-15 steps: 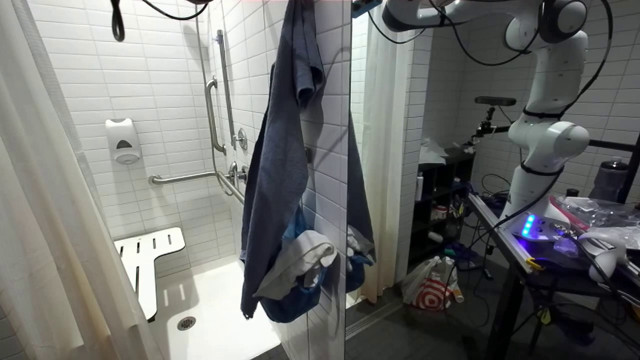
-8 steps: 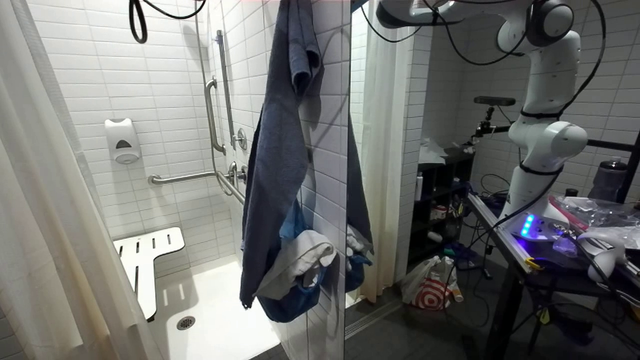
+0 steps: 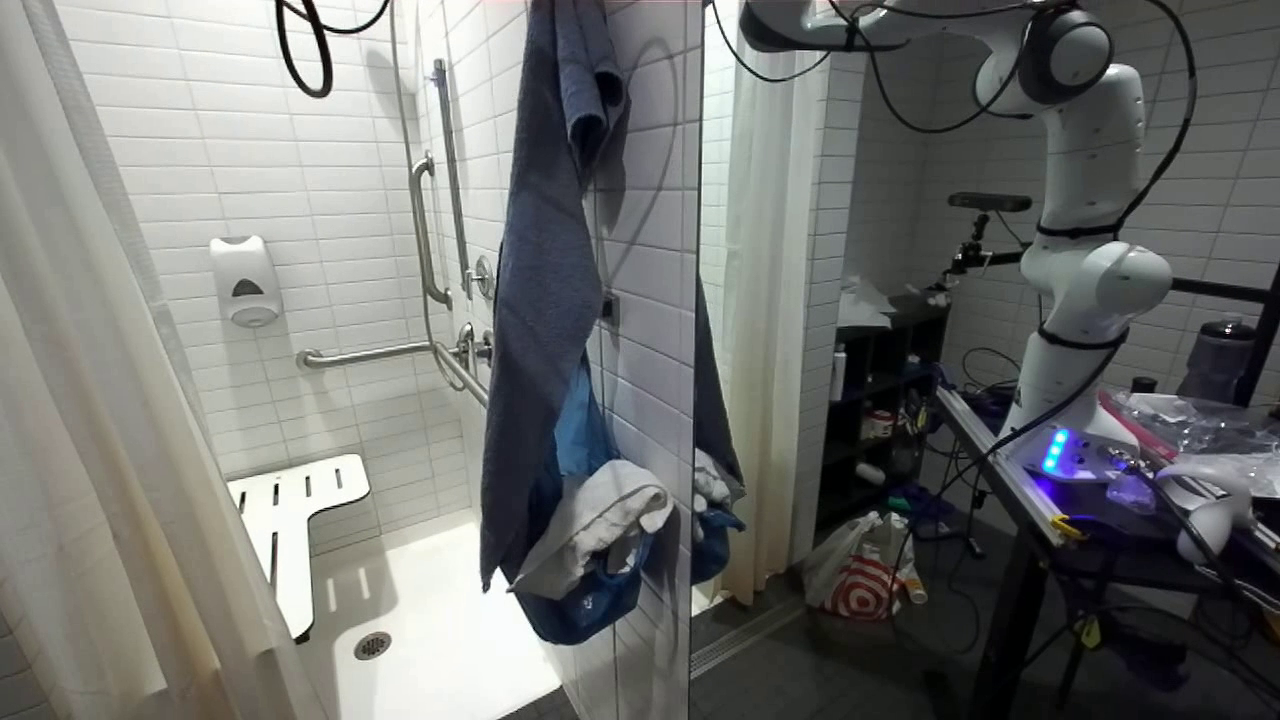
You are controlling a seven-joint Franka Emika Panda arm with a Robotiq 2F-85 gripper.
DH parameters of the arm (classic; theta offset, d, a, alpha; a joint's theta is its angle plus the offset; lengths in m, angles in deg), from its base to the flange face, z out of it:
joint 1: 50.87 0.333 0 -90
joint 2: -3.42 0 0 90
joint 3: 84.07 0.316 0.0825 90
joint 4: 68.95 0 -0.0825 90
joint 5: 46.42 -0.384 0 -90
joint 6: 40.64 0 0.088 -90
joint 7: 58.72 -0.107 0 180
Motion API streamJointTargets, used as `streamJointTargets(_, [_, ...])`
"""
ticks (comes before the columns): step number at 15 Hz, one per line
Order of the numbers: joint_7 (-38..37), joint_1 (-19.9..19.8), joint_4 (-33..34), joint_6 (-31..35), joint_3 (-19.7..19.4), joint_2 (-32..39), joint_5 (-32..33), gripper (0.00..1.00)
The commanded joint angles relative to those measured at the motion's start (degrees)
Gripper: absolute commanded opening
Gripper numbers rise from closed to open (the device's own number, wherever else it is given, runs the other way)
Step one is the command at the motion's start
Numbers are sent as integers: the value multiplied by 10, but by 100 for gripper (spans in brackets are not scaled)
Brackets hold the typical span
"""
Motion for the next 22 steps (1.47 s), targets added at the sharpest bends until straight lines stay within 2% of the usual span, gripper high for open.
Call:
streamJointTargets(1, [14, 12, 63, -13, 3, 29, 11, 0])
streamJointTargets(11, [55, 22, 147, -11, 14, 90, -22, 0])
streamJointTargets(22, [80, 6, 177, -16, 15, 128, -90, 0])
